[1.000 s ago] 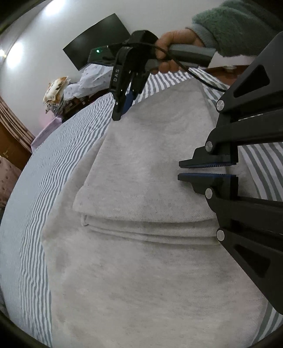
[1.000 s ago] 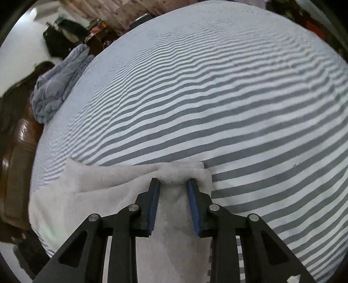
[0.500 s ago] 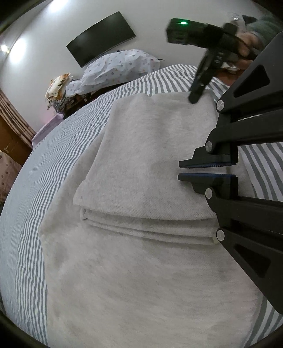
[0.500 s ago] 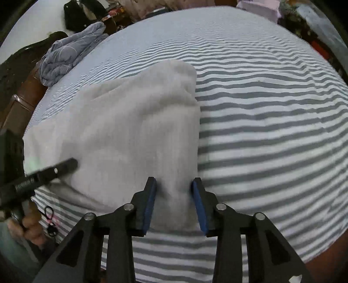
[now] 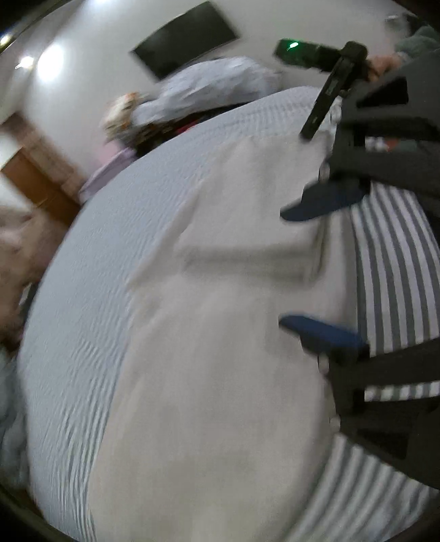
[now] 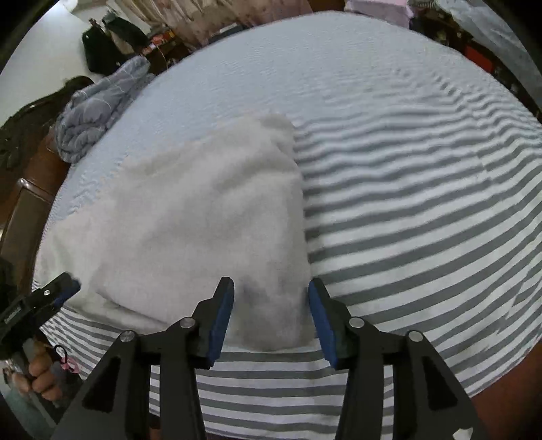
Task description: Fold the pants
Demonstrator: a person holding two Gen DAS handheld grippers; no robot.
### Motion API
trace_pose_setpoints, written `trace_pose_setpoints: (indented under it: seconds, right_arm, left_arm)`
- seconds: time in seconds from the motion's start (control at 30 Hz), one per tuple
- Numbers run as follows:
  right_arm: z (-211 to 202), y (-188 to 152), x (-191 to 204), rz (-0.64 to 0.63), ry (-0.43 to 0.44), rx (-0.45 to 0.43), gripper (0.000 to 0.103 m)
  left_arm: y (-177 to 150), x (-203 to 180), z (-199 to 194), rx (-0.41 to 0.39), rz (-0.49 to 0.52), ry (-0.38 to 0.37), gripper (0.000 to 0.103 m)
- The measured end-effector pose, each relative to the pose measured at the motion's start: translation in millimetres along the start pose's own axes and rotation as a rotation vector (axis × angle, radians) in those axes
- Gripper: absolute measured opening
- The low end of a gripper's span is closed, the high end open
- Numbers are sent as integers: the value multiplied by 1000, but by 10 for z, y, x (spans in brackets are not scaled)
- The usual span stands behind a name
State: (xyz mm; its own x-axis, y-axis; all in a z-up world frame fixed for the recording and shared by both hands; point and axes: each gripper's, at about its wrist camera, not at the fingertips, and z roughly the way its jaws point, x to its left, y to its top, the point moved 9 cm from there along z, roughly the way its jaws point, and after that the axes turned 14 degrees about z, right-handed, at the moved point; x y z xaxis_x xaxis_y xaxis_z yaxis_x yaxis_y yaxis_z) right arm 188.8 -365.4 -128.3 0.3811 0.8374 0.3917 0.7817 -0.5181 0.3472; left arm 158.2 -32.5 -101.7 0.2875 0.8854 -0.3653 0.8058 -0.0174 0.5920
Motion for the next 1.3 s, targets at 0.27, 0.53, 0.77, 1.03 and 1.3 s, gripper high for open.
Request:
trace_pose_setpoints:
  seconds: [0.27, 0.53, 0.77, 1.03, 1.3]
  right_arm:
    - [-206, -122, 781, -170, 3, -90, 56]
    - [121, -482, 1462, -282, 6, -18, 57]
    - [382, -613, 1697, -320, -36, 14, 60]
    - [672, -674, 1745, -319, -65, 49, 65]
    - [844, -754, 1779, -348, -93, 45, 81]
  left_arm:
    - [-223, 1431, -922, -158, -355, 112, 64]
    - [-479, 2190, -827, -182, -637, 12, 65]
    - [-268, 2449, -599, -187, -679, -34, 65]
    - [-74, 2698, -440, -223, -713, -25, 68]
    - [136, 2751, -367, -265, -718, 83, 59]
